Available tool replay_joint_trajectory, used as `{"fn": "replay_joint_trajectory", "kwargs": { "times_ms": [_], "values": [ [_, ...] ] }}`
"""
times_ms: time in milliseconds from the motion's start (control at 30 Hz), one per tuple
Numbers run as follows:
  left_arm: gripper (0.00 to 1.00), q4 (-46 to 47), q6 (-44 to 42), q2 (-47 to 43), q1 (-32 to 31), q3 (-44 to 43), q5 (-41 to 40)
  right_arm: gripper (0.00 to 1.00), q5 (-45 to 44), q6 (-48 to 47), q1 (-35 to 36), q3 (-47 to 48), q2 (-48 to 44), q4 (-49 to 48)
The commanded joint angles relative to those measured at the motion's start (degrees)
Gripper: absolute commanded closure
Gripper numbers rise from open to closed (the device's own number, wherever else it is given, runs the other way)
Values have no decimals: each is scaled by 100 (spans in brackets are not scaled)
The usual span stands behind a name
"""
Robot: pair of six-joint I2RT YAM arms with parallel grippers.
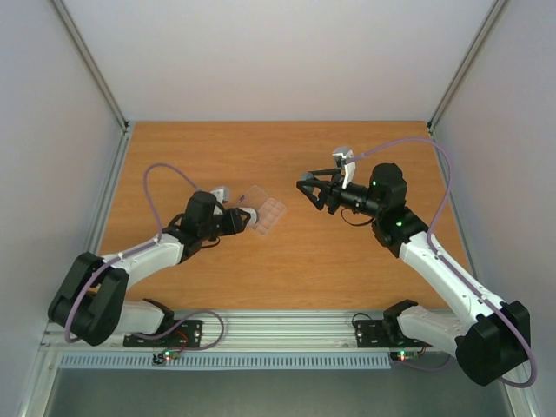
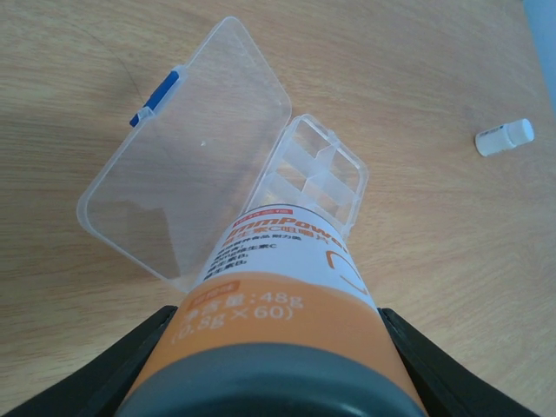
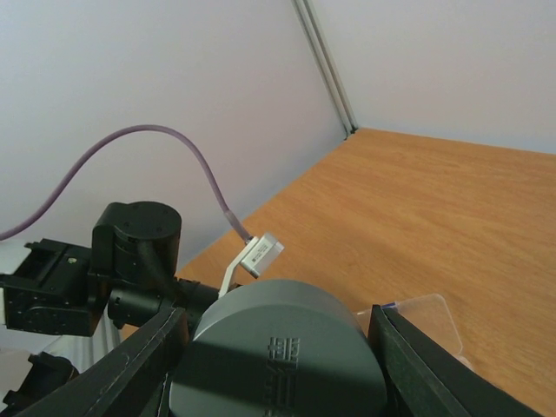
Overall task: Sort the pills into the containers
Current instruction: Pour the pill into the pill container.
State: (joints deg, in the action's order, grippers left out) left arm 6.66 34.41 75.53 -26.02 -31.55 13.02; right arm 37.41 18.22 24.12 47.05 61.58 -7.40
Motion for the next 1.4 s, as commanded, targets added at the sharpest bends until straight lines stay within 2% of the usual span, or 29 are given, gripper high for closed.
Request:
{"fn": "replay_joint_trajectory", "kwargs": {
  "times_ms": [0, 233, 633, 967, 1367],
  "values": [
    [100, 128, -148, 156, -66, -63, -118, 80, 74, -4, 40, 29, 30, -227],
    [100, 129, -194, 490, -306, -127, -304, 80, 74, -1, 40, 22, 35, -225],
    [100, -11, -167, 17, -307, -176, -595, 80, 73, 20, 52, 3, -32, -209],
    [100, 228, 68, -222, -314, 39, -415, 80, 63, 50, 58, -28, -60, -218],
    [100, -350, -206, -330, -310, -167, -607, 80, 47, 85, 101, -26, -44, -253]
  ]
}}
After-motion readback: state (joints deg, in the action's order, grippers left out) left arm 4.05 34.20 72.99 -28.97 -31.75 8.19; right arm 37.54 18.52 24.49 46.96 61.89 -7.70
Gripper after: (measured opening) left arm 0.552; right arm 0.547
